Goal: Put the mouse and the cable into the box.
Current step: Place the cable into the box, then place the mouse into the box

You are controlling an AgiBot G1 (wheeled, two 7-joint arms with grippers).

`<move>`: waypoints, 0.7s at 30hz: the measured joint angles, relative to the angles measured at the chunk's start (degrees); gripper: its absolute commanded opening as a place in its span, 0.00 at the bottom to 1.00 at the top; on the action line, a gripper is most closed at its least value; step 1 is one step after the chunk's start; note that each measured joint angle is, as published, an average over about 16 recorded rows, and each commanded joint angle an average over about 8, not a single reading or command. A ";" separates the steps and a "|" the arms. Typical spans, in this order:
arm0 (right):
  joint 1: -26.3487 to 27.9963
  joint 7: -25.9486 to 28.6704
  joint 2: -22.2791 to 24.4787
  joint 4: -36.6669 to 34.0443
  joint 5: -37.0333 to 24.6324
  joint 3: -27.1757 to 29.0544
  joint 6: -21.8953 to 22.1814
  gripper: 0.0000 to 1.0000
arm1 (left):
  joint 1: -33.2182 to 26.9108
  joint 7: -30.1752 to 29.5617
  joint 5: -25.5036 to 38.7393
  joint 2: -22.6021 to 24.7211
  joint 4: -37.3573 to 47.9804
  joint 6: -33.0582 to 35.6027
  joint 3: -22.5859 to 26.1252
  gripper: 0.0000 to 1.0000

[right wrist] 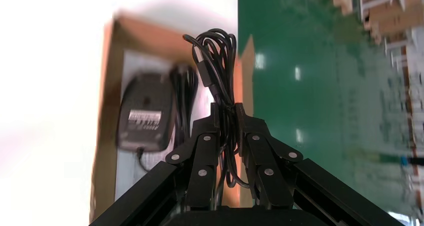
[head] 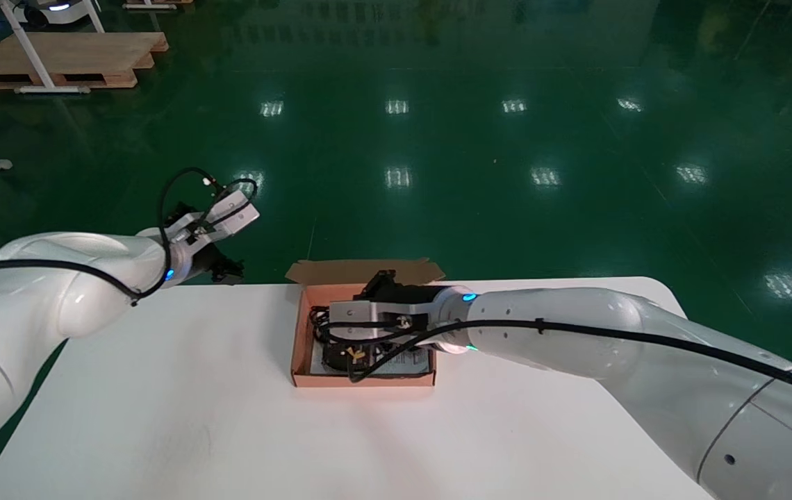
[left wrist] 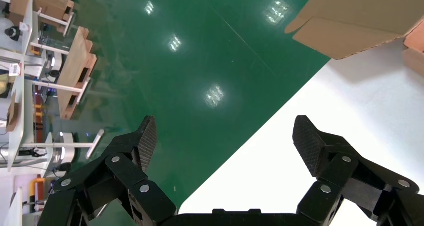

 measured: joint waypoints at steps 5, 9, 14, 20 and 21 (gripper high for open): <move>-0.08 0.76 0.01 -0.91 -0.13 -1.54 1.24 0.84 | 0.00 -0.28 0.12 -0.01 -0.08 0.02 0.16 1.00; -0.14 0.92 0.01 -1.12 -0.16 -1.90 1.54 1.00 | 0.00 -0.34 0.15 -0.02 -0.09 0.03 0.20 1.00; -0.13 0.79 0.02 -1.02 -0.21 -1.52 1.39 1.00 | 0.01 -0.29 0.13 -0.02 -0.10 0.03 0.18 1.00; -0.28 0.78 0.27 -0.65 -0.02 -0.75 0.78 1.00 | 0.13 -0.10 -0.15 -0.17 -0.28 0.21 -0.01 1.00; -0.41 0.85 0.43 -0.49 0.12 -0.47 0.53 1.00 | 0.25 0.05 -0.42 -0.29 -0.45 0.40 -0.17 1.00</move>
